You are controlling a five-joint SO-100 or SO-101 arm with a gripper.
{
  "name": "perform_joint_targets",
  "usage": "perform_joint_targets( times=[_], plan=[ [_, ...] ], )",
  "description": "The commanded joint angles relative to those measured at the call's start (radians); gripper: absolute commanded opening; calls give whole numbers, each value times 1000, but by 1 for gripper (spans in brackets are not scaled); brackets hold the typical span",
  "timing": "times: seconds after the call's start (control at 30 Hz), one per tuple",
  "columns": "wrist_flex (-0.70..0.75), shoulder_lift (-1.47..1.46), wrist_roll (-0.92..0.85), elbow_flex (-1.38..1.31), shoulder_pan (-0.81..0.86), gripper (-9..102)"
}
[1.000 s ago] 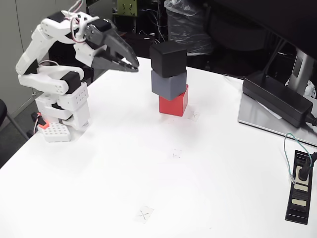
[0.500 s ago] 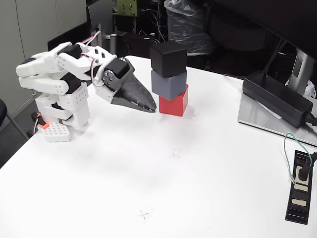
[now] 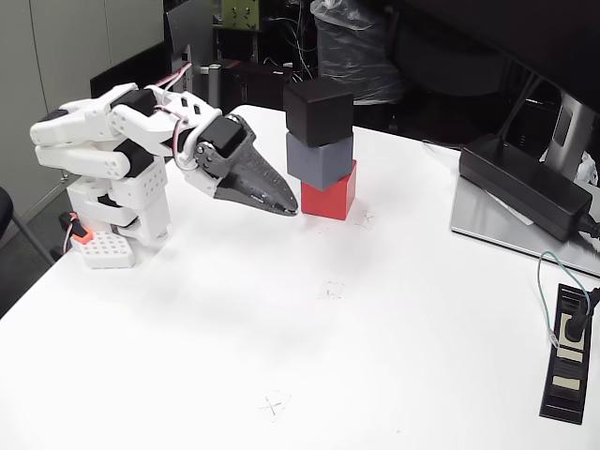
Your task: Stack the three blocks in an ordered color.
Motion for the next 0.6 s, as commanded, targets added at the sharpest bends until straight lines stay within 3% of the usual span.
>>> perform_joint_targets(
  times=[0.0, 0.2, 0.57],
  plan=[
    [17, -6, 6, -2, -44, -1],
    [114, 2, 6, -2, -92, -1],
    [117, 3, -8, -3, -100, -1]
  ],
)
